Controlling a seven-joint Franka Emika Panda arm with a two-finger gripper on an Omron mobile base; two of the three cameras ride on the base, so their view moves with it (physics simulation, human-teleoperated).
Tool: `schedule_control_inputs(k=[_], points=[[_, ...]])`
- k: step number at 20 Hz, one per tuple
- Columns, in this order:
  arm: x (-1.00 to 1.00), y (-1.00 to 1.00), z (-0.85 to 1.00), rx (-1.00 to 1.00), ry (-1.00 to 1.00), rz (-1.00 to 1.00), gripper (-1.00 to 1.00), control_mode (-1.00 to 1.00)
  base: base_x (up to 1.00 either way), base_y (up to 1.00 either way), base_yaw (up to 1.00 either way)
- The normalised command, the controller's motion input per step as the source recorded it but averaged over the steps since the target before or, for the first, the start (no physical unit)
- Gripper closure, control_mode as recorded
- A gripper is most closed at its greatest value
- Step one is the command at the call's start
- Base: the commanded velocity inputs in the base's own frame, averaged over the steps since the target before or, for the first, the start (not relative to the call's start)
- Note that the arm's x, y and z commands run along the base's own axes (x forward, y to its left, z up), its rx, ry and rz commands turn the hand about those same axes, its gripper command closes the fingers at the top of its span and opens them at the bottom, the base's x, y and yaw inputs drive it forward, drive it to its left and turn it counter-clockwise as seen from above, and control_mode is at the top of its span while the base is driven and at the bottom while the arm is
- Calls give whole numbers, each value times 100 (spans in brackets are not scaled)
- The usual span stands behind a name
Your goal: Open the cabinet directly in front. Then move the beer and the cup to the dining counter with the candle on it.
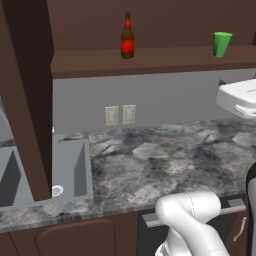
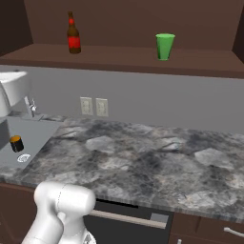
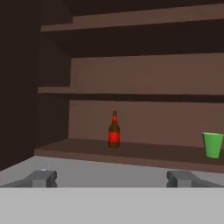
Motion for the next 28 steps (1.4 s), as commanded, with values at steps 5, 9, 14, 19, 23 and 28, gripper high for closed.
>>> schedule_control_inputs(k=[5, 9, 14, 19, 23, 28], points=[[29, 2, 0, 0, 8, 0, -100, -100, 0, 0, 0], [22, 0, 3, 1, 0, 0, -100, -100, 0, 0, 0], [21, 0, 2, 0, 0, 0, -100, -100, 0, 0, 0], [20, 1, 12, 0, 10, -3, -100, -100, 0, 0, 0], [19, 1, 15, 0, 13, -4, -100, -100, 0, 0, 0], [15, 5, 8, 1, 7, -1, -100, -100, 0, 0, 0]])
